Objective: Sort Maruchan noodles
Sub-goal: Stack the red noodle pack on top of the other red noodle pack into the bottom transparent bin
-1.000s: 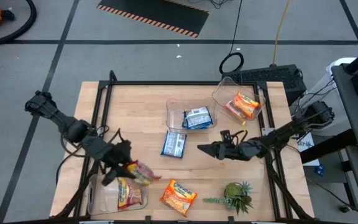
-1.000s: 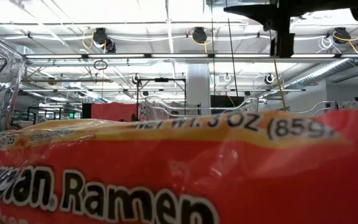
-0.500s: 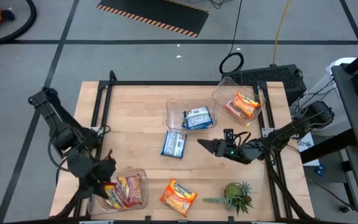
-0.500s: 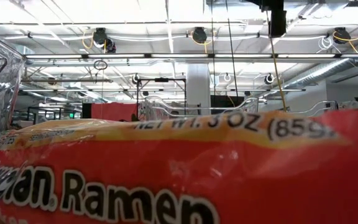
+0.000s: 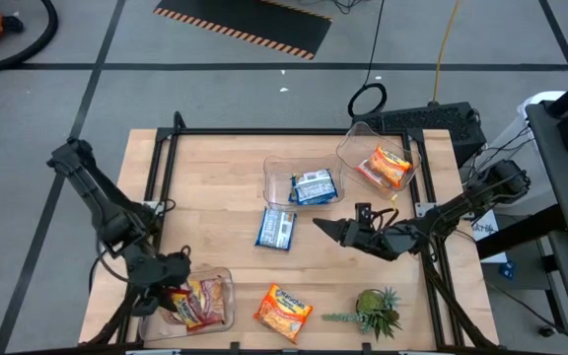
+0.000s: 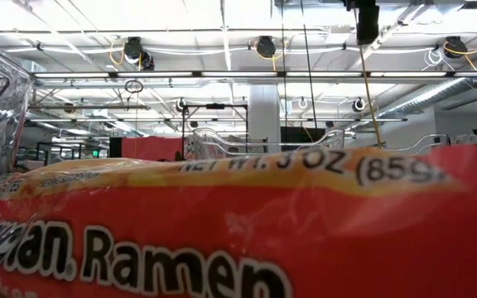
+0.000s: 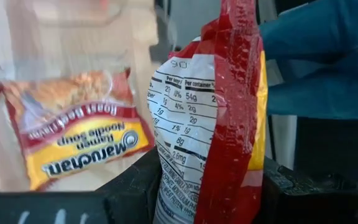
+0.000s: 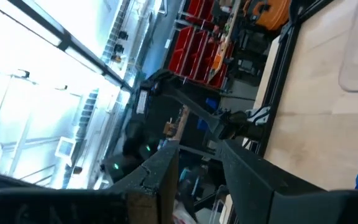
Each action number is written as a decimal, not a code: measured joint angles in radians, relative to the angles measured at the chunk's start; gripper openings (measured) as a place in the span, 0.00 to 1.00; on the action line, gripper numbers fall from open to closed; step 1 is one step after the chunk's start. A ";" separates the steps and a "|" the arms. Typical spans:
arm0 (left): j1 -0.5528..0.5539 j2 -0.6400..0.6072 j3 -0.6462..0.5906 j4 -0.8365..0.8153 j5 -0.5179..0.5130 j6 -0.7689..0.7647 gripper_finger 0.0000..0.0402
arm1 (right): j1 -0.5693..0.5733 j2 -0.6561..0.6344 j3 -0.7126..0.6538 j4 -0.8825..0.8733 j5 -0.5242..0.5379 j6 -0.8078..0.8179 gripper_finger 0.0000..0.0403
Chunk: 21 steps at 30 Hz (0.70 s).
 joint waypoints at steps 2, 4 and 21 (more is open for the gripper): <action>0.000 0.001 -0.050 0.056 0.006 -0.040 0.38 | 0.006 0.000 0.002 -0.001 0.029 0.000 0.29; 0.002 0.000 -0.088 0.121 0.007 -0.086 0.38 | 0.014 0.000 0.006 0.000 0.050 -0.004 0.29; 0.034 0.004 -0.224 0.177 -0.008 -0.199 0.42 | 0.016 0.018 0.018 -0.002 0.075 0.024 0.29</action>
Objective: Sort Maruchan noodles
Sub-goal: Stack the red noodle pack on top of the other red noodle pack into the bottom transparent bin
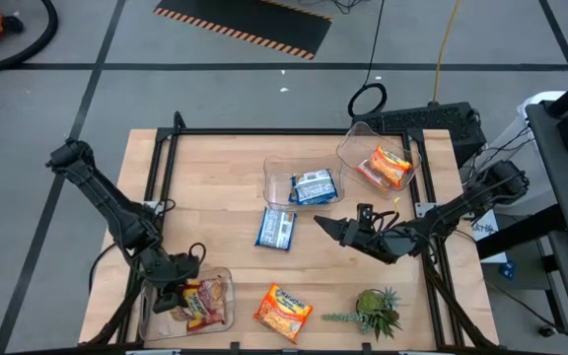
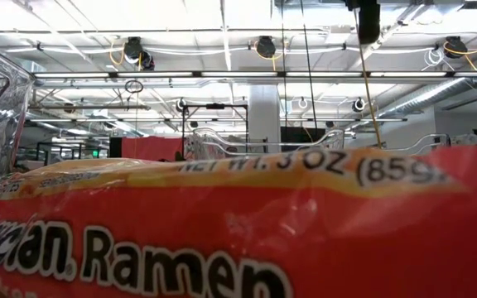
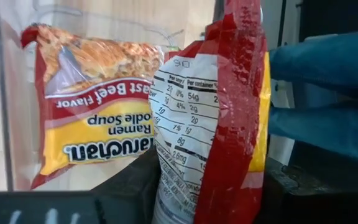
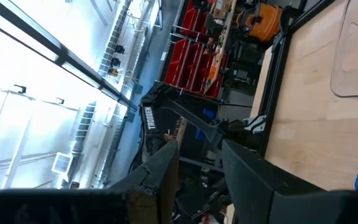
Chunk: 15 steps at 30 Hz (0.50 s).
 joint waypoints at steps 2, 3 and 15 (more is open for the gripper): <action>0.008 0.000 0.000 0.001 -0.014 -0.008 0.46 | 0.000 0.000 0.000 0.002 0.000 0.000 0.29; 0.014 0.000 0.000 0.002 -0.022 -0.014 0.49 | 0.000 0.000 0.000 0.001 0.000 0.000 0.29; 0.074 0.000 0.004 0.070 -0.072 -0.134 0.62 | -0.005 0.000 -0.001 -0.055 0.000 0.003 0.29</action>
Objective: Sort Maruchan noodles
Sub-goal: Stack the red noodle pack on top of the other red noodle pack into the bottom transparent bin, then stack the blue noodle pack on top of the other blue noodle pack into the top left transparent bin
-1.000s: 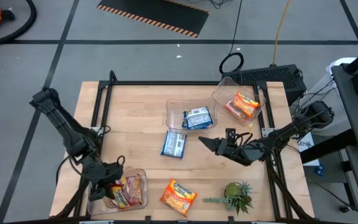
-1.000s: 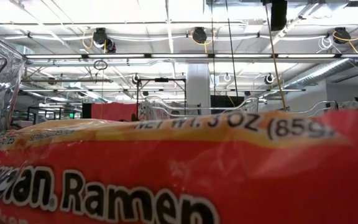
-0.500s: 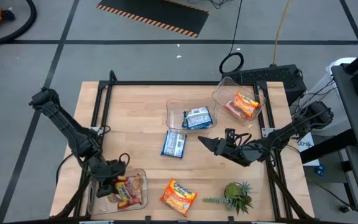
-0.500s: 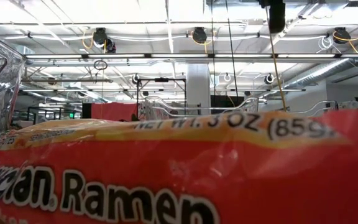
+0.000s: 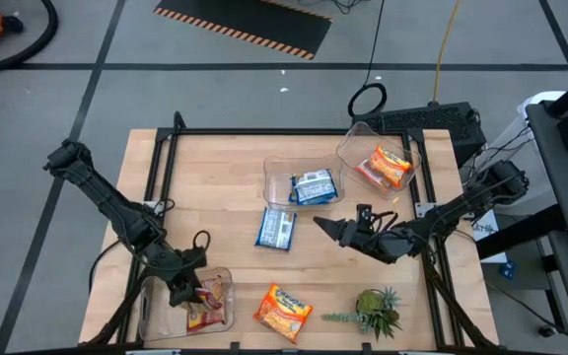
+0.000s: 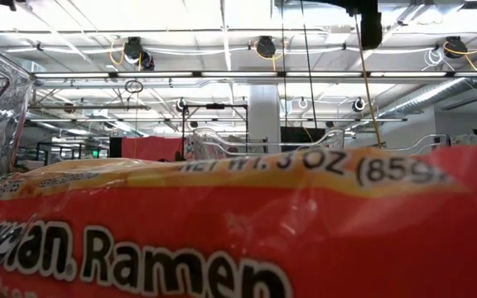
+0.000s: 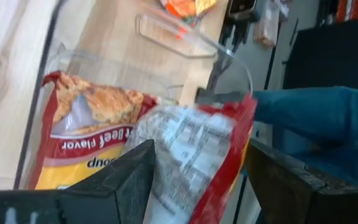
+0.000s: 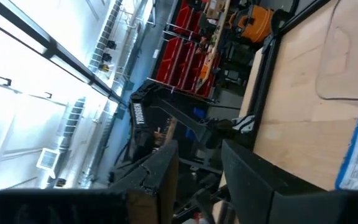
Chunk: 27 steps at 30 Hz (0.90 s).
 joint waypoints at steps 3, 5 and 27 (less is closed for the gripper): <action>0.026 0.000 0.001 0.002 -0.001 -0.018 0.62 | -0.009 0.000 0.000 -0.039 0.000 0.025 0.29; 0.040 0.000 0.001 0.006 -0.002 -0.025 0.62 | -0.017 0.000 0.000 -0.080 -0.002 0.056 0.29; 0.250 0.000 0.079 0.049 -0.209 0.018 0.62 | -0.166 0.000 0.000 -0.270 -0.608 0.086 0.29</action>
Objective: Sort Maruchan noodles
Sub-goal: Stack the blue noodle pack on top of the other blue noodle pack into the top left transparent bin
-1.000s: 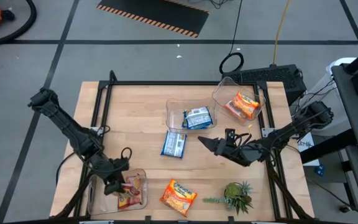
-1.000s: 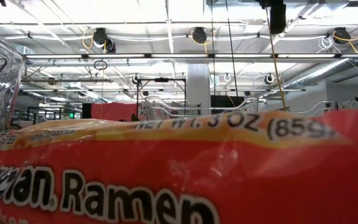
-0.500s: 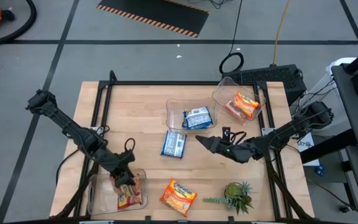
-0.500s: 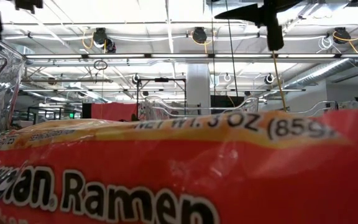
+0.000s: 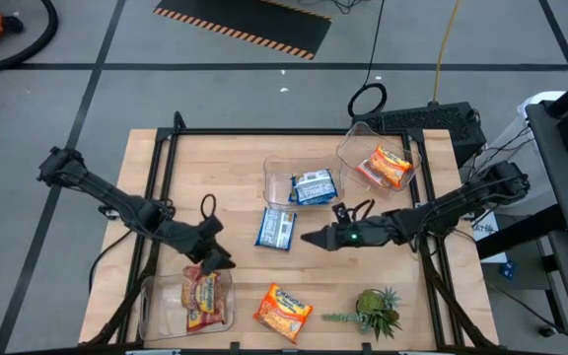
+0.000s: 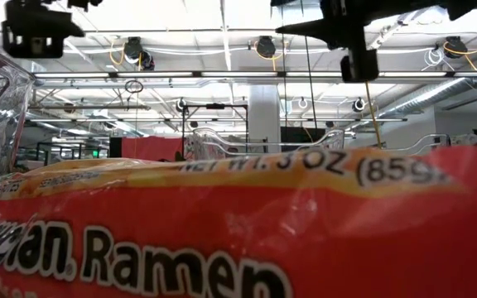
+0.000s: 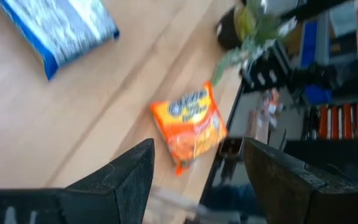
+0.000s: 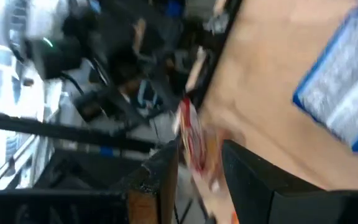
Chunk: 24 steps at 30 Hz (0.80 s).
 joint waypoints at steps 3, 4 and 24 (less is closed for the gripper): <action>0.015 0.000 0.016 -0.002 -0.032 0.000 0.62 | 0.000 0.000 0.000 -0.059 -0.076 0.088 0.29; 0.022 0.000 0.020 -0.005 -0.032 0.000 0.62 | 0.000 0.000 0.000 -0.083 -0.086 0.115 0.29; 0.188 0.000 0.022 -0.110 0.033 0.235 0.62 | -0.094 0.000 0.000 -0.183 0.007 0.227 0.29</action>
